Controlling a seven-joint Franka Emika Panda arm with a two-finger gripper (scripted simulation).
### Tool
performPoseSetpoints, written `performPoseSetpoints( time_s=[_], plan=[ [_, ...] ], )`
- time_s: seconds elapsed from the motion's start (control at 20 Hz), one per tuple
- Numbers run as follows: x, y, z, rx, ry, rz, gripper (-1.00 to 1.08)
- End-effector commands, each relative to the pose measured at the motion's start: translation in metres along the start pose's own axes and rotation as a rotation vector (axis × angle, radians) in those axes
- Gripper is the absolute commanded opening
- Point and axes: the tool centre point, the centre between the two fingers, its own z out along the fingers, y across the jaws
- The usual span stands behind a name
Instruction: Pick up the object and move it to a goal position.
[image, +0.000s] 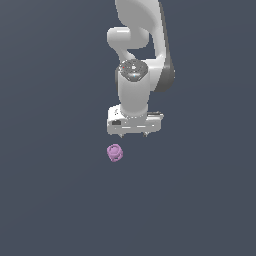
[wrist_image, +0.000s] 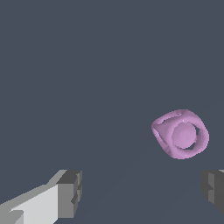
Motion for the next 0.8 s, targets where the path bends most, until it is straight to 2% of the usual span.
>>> performPoseSetpoints(
  time_s=[0.0,0.75],
  plan=[
    [0.001,0.005,0.003,-0.002,0.001,-0.022,1.00],
    [0.008,0.055,0.043,-0.028,0.014,-0.298,1.00]
  ],
)
